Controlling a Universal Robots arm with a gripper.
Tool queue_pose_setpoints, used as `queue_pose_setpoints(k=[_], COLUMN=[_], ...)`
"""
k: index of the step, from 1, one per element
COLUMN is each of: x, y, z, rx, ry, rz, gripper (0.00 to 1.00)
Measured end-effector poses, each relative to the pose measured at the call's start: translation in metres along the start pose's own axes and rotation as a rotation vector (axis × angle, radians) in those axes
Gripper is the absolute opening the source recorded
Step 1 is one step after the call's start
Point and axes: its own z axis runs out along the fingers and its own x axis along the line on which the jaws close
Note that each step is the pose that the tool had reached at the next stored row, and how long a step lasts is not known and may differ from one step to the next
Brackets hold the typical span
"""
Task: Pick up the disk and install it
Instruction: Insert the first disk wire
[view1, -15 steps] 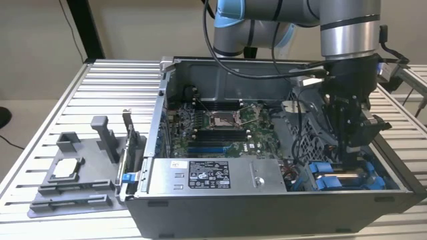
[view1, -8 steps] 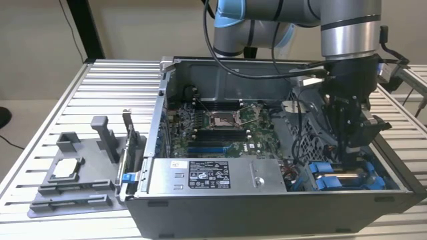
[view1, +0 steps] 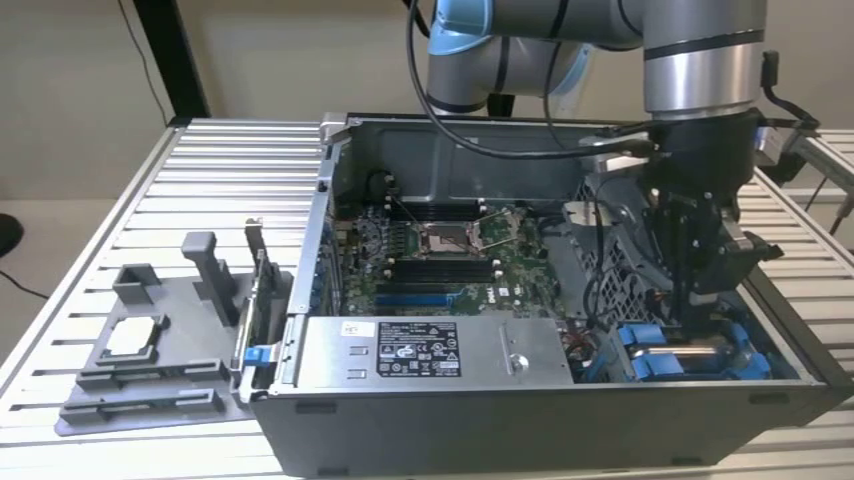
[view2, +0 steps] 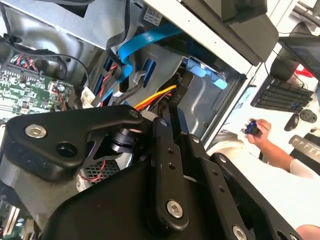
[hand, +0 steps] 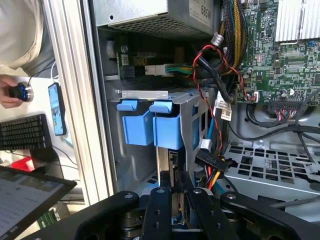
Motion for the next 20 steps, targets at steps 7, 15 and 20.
queue_pose_setpoints(k=[7,15,20], x=[0.0018,0.0011,-0.0011], y=[-0.0012,-0.0015,-0.0008], z=[0.0012,0.0038,0.0081], rx=[-0.0005,-0.0007,-0.0006], ry=[-0.0025,-0.0022,-0.0015], rz=[0.0,0.0,0.0], gripper=[0.0,0.0,0.0])
